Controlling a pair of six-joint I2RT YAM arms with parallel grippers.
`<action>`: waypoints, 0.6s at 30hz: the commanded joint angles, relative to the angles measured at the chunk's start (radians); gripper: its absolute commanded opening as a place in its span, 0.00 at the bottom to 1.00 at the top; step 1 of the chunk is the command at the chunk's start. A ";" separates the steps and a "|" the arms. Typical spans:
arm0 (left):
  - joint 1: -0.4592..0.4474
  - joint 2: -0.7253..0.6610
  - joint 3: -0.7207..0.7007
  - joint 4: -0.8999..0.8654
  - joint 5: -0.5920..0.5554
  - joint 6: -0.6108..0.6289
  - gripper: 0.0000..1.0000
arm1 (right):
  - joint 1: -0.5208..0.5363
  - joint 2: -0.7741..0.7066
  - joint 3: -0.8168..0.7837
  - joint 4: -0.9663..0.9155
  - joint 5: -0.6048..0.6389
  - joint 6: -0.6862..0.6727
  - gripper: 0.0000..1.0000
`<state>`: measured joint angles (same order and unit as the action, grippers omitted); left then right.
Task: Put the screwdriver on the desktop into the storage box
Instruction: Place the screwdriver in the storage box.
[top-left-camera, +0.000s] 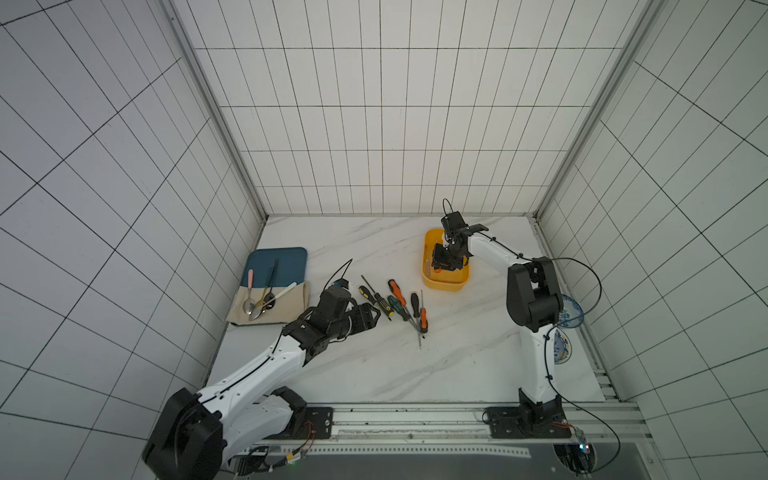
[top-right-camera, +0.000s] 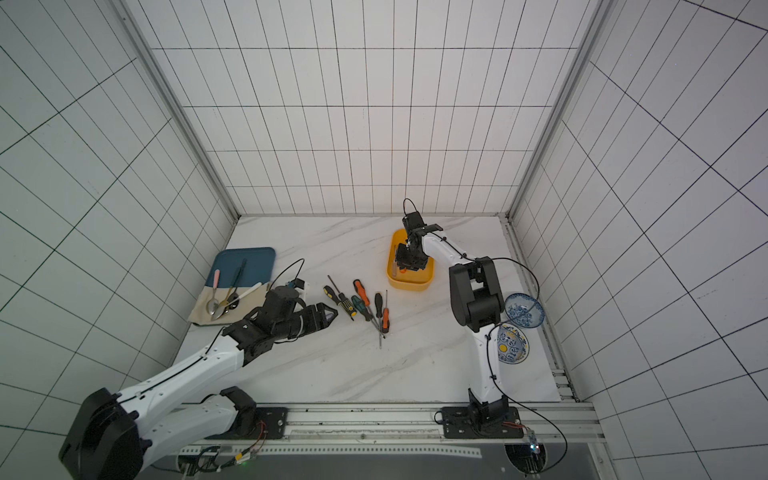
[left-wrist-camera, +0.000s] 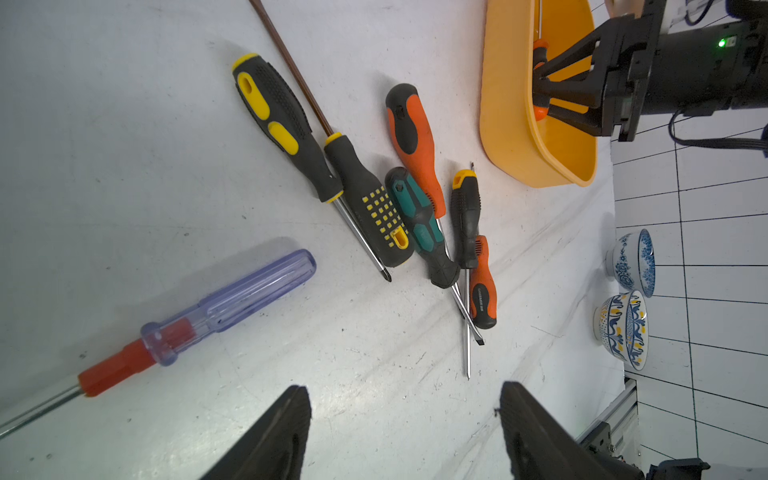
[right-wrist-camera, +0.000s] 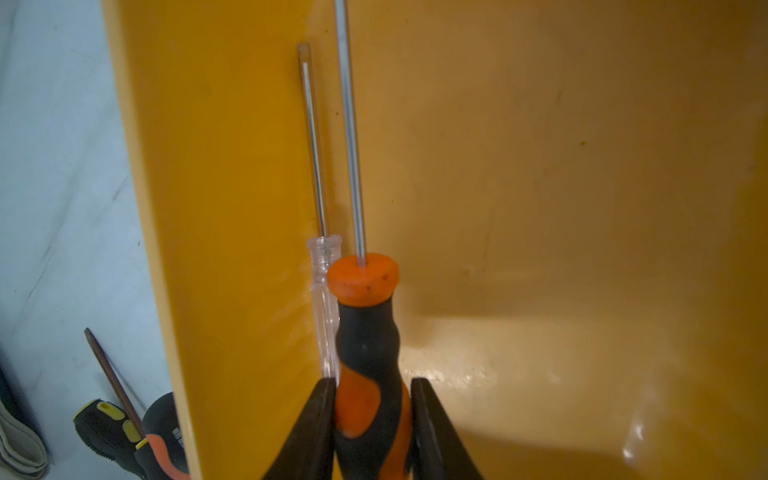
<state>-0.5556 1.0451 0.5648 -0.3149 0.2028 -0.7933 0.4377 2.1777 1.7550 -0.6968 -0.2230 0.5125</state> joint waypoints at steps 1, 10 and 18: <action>-0.004 0.003 0.011 -0.003 -0.006 0.003 0.76 | -0.004 0.026 0.047 -0.010 -0.016 0.006 0.23; -0.004 0.004 0.009 -0.003 -0.012 0.003 0.76 | 0.004 0.051 0.064 -0.014 -0.031 0.011 0.30; -0.004 0.009 0.007 -0.003 -0.014 0.002 0.76 | 0.019 0.048 0.072 -0.017 -0.032 0.011 0.38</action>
<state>-0.5556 1.0485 0.5648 -0.3153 0.2020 -0.7937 0.4461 2.2181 1.7786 -0.6998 -0.2501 0.5175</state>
